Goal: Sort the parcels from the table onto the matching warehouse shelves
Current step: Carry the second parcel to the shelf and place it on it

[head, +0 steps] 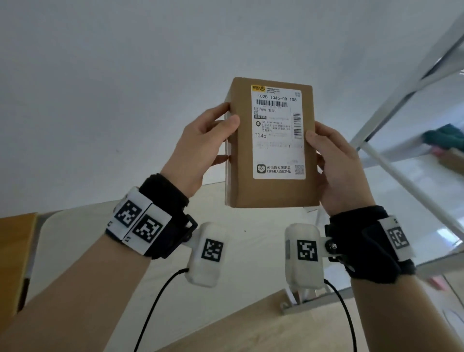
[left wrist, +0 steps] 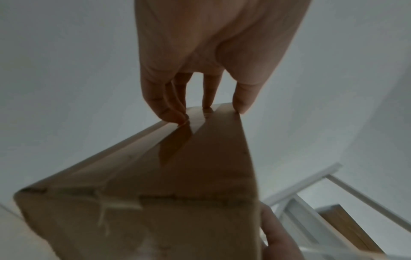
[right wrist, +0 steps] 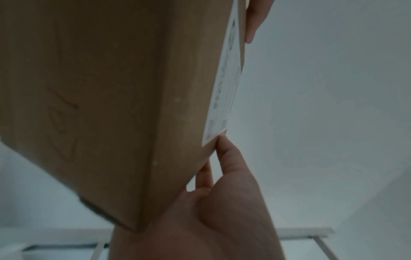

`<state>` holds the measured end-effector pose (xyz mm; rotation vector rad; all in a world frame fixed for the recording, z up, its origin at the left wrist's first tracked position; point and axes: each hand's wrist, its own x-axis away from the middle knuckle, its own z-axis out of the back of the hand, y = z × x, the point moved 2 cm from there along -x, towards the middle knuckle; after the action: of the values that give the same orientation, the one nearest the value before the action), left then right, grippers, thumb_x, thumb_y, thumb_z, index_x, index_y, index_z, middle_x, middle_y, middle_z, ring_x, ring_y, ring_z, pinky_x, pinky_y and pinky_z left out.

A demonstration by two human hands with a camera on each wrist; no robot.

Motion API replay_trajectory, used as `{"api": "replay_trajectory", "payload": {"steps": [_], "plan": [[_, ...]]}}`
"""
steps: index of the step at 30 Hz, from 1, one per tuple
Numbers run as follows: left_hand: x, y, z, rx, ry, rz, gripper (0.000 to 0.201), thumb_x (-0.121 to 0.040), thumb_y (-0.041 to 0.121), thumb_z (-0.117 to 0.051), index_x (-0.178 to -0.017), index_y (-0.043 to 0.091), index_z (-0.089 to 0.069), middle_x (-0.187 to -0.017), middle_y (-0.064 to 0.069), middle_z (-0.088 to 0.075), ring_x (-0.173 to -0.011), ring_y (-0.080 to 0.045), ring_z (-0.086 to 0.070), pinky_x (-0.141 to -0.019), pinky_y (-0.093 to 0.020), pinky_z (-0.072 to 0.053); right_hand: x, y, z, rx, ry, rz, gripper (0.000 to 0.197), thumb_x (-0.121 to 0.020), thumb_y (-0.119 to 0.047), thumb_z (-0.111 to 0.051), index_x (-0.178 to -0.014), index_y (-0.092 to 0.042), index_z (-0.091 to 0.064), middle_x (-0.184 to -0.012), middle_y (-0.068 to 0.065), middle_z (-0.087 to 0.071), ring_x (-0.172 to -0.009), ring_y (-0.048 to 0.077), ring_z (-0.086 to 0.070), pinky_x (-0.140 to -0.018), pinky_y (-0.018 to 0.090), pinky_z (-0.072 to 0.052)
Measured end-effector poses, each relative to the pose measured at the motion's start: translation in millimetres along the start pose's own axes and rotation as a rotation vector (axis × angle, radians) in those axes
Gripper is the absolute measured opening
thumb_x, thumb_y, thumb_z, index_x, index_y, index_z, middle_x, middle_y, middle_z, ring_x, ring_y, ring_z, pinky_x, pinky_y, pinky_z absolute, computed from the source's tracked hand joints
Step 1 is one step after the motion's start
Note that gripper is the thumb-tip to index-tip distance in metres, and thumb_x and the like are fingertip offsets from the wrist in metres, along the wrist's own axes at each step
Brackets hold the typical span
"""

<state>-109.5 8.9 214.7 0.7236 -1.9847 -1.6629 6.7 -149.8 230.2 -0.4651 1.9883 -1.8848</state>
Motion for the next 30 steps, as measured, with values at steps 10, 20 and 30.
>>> {"api": "replay_trajectory", "payload": {"steps": [10, 20, 30], "plan": [[88.3, 14.6, -193.7, -0.024, -0.191, -0.178, 0.044, -0.094, 0.035, -0.055, -0.137, 0.028, -0.053, -0.122, 0.005, -0.068, -0.110, -0.009, -0.061, -0.070, -0.023, -0.046, 83.9, -57.9, 196.5, -0.075, 0.149, 0.149, 0.027, -0.092, -0.017, -0.056, -0.116, -0.024, -0.066, -0.082, -0.015, -0.074, -0.067, -0.004, -0.068, -0.053, 0.016, -0.051], [179.5, 22.3, -404.6, -0.013, -0.326, -0.436, 0.033, -0.093, 0.032, -0.058, -0.125, 0.025, -0.057, -0.122, -0.001, -0.067, -0.112, -0.013, -0.063, -0.066, -0.019, -0.051, 158.5, -101.0, 409.3, -0.111, 0.348, 0.311, 0.032, -0.089, -0.015, -0.059, -0.120, -0.010, -0.056, -0.105, 0.005, -0.068, -0.070, 0.004, -0.067, -0.068, 0.027, -0.055], [192.0, 24.3, -568.9, 0.051, -0.425, -0.637, 0.009, -0.093, 0.016, -0.057, -0.102, 0.017, -0.056, -0.103, 0.001, -0.065, -0.087, -0.005, -0.062, -0.064, -0.013, -0.047, 150.7, -129.0, 562.1, -0.139, 0.433, 0.441, 0.010, -0.087, -0.015, -0.060, -0.090, -0.020, -0.052, -0.088, -0.004, -0.068, -0.058, -0.002, -0.066, -0.059, 0.024, -0.050]]}}
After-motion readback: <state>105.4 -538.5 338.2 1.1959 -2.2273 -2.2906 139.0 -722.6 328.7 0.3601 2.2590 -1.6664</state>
